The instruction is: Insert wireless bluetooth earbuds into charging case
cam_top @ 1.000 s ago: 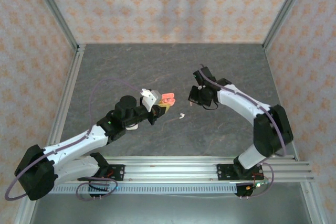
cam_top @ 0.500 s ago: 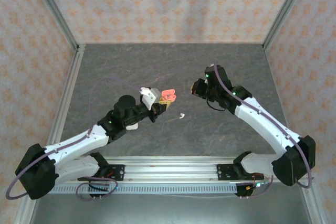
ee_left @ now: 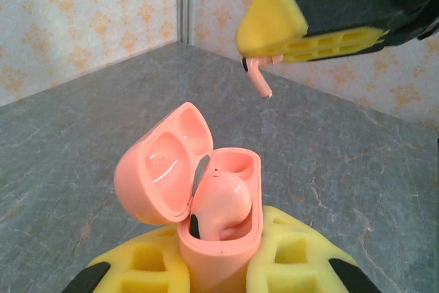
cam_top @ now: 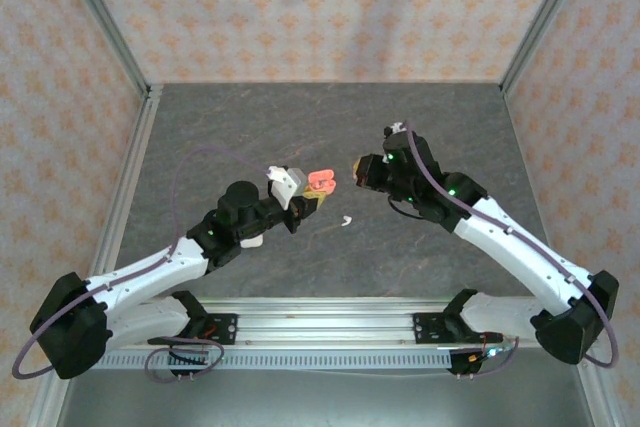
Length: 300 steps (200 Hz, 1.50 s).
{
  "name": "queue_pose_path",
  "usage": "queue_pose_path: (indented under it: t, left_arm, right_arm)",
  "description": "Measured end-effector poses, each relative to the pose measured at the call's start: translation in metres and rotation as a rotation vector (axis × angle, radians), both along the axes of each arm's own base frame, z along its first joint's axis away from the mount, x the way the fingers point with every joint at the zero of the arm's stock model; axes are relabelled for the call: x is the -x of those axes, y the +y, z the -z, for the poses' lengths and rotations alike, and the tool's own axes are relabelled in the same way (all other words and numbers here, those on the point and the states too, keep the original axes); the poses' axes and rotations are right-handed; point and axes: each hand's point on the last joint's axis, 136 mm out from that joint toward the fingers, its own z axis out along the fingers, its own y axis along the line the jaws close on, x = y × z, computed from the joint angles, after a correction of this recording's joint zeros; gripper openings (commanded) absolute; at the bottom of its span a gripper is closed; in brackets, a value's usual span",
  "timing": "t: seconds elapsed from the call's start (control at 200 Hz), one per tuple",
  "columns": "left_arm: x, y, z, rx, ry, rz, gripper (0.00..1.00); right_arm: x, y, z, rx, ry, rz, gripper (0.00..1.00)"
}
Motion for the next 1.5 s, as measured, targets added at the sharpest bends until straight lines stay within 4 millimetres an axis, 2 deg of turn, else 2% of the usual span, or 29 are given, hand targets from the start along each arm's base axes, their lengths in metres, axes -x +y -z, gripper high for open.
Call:
queue_pose_path:
  t: [0.19, 0.445, 1.501]
  left_arm:
    - [0.000, 0.000, -0.002, 0.005, -0.006, 0.000, 0.00]
    - [-0.001, -0.001, -0.006, 0.012, -0.021, 0.001, 0.00]
    - [-0.003, 0.000, -0.012, 0.028, -0.046, -0.007, 0.00]
  right_arm:
    - [0.006, 0.012, -0.029, -0.004, -0.079, -0.021, 0.02]
    - [0.014, 0.021, -0.051, 0.000, -0.140, -0.039, 0.02]
    - [0.018, 0.032, -0.059, 0.013, -0.176, -0.074, 0.00]
